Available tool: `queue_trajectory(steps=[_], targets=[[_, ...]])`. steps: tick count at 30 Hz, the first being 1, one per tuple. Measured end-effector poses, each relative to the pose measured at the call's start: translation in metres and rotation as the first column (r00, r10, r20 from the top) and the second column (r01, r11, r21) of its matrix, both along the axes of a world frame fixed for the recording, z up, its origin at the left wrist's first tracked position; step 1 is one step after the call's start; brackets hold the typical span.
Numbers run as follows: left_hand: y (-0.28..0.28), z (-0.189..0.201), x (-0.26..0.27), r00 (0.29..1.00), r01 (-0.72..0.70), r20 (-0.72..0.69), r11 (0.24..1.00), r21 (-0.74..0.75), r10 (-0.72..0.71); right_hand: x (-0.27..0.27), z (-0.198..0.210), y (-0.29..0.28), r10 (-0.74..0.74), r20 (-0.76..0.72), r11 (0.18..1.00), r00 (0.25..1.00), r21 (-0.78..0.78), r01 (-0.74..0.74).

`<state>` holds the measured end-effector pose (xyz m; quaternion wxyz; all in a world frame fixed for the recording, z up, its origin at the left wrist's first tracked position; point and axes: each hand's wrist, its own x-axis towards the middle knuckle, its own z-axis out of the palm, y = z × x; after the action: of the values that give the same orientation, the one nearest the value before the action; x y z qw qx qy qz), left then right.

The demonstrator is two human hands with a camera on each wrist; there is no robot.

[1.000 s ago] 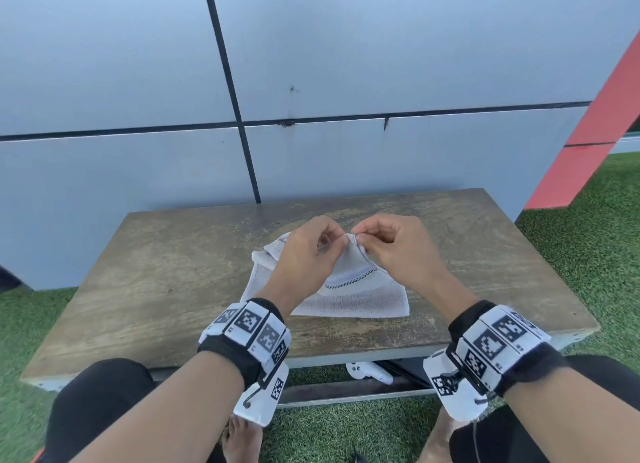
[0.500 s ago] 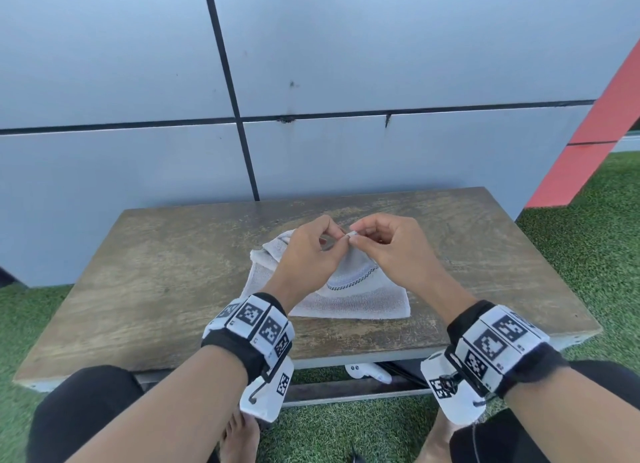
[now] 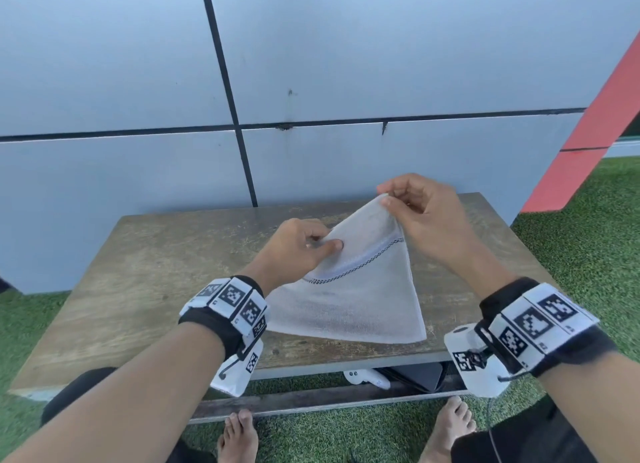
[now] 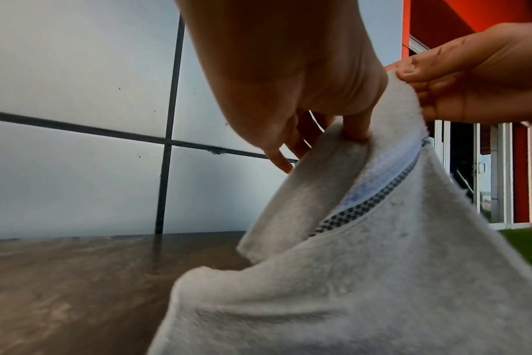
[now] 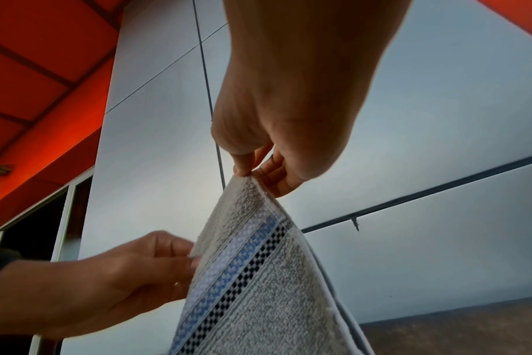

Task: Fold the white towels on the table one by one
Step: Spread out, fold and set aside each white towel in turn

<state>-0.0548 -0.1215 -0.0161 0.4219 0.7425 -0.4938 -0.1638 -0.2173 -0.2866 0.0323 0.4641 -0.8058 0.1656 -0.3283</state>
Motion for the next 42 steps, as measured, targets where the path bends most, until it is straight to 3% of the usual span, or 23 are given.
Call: queue_trajectory(steps=[5,11,14,23,35,42], targets=[[0.015,0.007,0.019,0.997,-0.06,0.049,0.994,0.092,0.056,-0.002,0.011,-0.016,-0.072,0.072,0.997,0.995,0.011,0.072],[0.041,0.014,0.039,0.924,-0.038,0.382,0.988,0.152,-0.023,0.006,0.02,-0.025,-0.16,0.192,0.987,0.968,0.053,0.152],[0.053,0.015,0.05,0.881,-0.076,0.472,0.981,0.181,-0.019,0.011,0.024,-0.029,-0.217,0.211,0.975,0.953,0.093,0.201],[0.081,0.038,0.063,0.854,-0.136,0.517,0.984,0.113,0.059,0.017,0.03,-0.045,-0.297,0.103,0.955,0.949,0.03,0.296],[0.092,0.081,0.065,0.838,-0.022,0.541,0.986,0.166,-0.072,0.024,0.042,-0.061,-0.361,-0.033,0.927,0.932,-0.123,0.355],[0.075,0.099,0.09,0.834,-0.128,0.552,0.976,0.174,0.01,0.044,0.05,-0.077,-0.368,-0.129,0.924,0.921,-0.16,0.347]])
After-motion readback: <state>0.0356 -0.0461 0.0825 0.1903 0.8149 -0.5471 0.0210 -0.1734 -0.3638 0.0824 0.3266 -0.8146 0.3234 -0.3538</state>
